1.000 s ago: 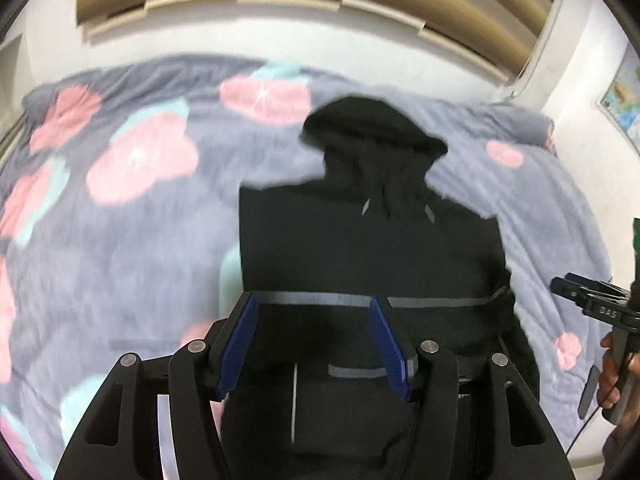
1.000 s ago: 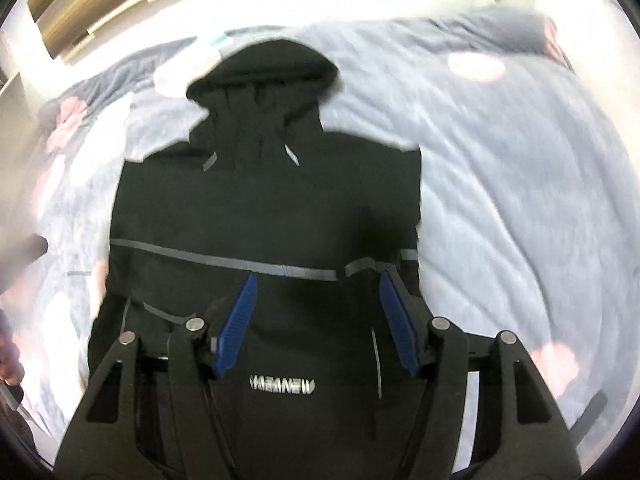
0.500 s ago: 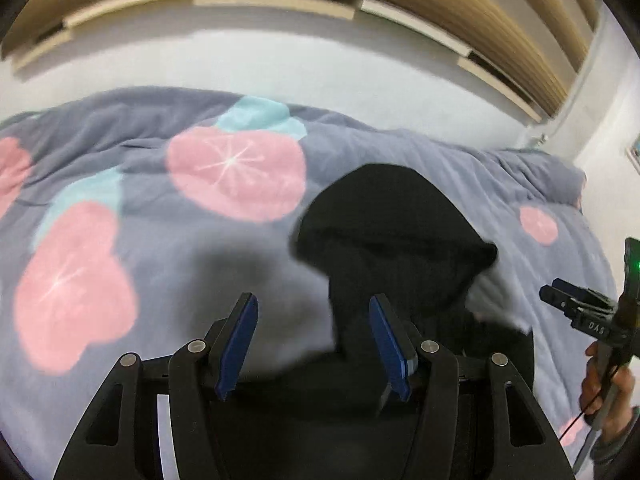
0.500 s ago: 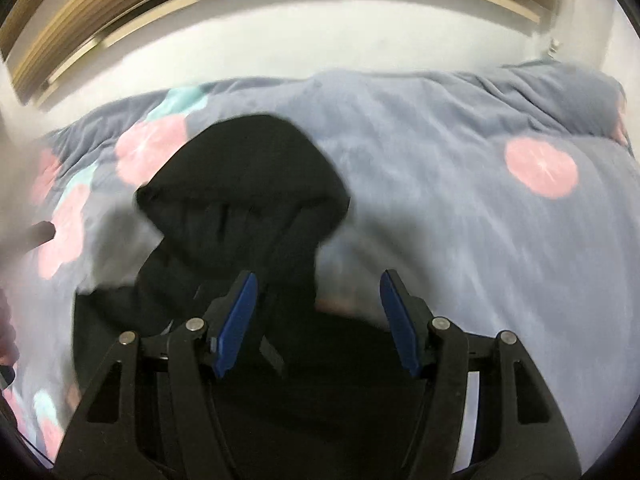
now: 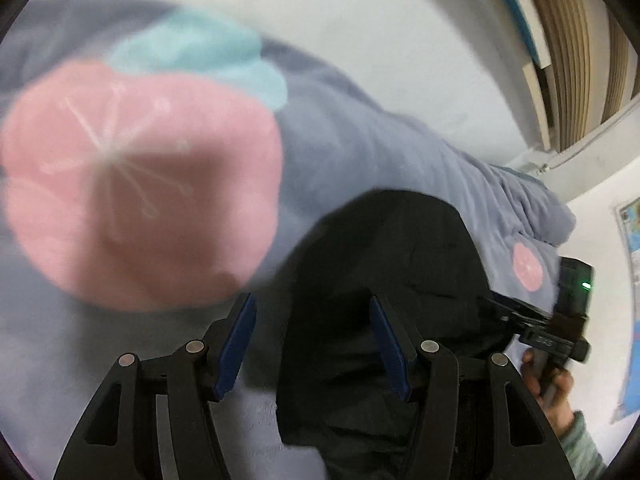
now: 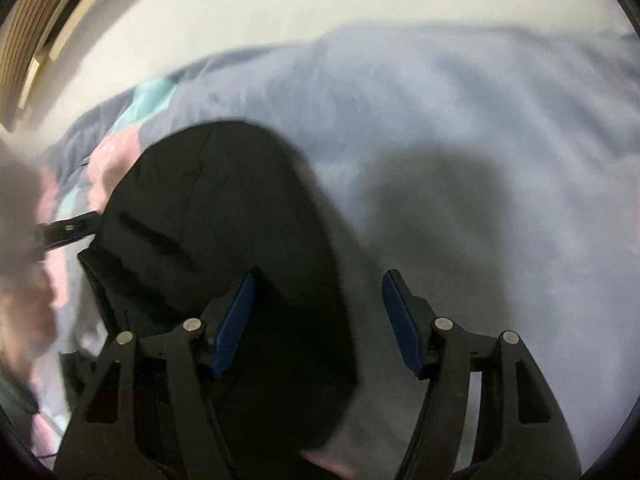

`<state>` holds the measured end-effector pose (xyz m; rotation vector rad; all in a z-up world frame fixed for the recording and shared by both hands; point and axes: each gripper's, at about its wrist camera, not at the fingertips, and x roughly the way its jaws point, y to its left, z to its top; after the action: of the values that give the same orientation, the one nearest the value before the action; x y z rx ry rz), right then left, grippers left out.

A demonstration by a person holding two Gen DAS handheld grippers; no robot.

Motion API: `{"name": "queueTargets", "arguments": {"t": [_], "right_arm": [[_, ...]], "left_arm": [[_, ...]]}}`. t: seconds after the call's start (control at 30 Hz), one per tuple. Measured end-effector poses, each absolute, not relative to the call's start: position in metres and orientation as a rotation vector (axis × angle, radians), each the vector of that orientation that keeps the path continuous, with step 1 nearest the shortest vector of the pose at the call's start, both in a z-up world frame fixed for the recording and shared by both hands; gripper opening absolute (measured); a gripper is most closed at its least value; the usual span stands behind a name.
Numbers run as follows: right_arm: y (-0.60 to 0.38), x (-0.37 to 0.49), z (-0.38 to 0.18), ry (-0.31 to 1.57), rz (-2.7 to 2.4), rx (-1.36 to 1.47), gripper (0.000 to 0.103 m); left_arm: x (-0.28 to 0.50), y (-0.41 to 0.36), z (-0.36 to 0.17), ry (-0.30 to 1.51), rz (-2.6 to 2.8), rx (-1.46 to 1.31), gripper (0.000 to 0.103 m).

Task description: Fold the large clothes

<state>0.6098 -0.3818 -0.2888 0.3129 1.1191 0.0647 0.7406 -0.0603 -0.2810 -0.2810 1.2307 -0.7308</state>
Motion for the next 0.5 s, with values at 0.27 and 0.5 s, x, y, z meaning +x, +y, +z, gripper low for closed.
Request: {"name": "queueTargets", "arguments": {"t": [0.27, 0.5], "right_arm": [[-0.356, 0.630, -0.329, 1.192, 0.157, 0.278, 0.050], [-0.329, 0.589, -0.279, 1.049, 0.093, 0.109, 0.014]], "left_arm": [[0.721, -0.104, -0.325, 1.290, -0.825, -0.195, 0.058], [0.672, -0.121, -0.266, 1.053, -0.737, 0.042, 0.023]]}}
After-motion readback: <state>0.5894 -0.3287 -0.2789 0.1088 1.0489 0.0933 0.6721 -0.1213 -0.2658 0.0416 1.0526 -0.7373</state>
